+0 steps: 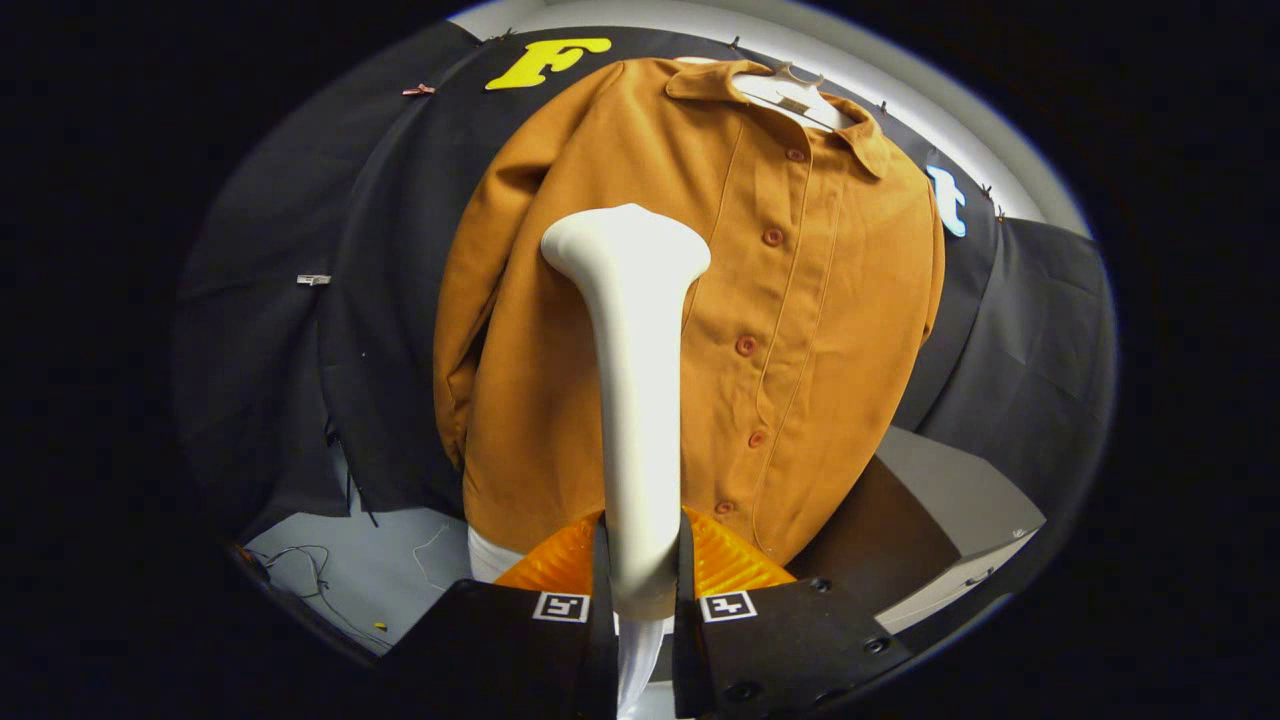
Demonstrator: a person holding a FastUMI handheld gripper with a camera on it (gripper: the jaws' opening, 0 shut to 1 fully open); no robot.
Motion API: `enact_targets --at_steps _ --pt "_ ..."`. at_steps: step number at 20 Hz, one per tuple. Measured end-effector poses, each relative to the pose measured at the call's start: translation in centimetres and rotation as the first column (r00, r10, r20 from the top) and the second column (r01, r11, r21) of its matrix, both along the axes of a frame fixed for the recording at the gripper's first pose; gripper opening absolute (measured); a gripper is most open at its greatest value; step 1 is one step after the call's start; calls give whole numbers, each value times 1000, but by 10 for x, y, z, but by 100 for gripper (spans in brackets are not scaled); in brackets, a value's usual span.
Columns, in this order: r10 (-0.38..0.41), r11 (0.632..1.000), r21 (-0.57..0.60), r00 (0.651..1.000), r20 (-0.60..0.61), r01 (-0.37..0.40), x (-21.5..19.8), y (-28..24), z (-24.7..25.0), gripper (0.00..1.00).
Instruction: Iron the clothes twice with a garment steamer, once on the left side and once on the right side.
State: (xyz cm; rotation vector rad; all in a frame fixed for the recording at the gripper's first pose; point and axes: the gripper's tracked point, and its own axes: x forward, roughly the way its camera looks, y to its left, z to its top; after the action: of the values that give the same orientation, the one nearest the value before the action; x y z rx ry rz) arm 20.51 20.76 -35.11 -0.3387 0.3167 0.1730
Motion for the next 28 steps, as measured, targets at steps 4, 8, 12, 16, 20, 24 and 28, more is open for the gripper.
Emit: enact_targets --at_steps 4,8,12,16,20,24,28 --pt "-27 1000 8 997 -68 27 -10 -10 -24 25" --pt "-55 998 12 989 -140 57 -24 -18 -46 25" --pt "-65 996 40 980 -188 73 -42 -24 -52 25" --pt "-69 995 59 981 -181 81 -59 -30 -38 25" --pt "-74 993 80 986 -148 87 -72 -36 -17 25" --pt "-81 988 122 990 -117 96 -86 -42 12 25" --pt "-82 984 151 993 -81 94 -99 -48 42 25"
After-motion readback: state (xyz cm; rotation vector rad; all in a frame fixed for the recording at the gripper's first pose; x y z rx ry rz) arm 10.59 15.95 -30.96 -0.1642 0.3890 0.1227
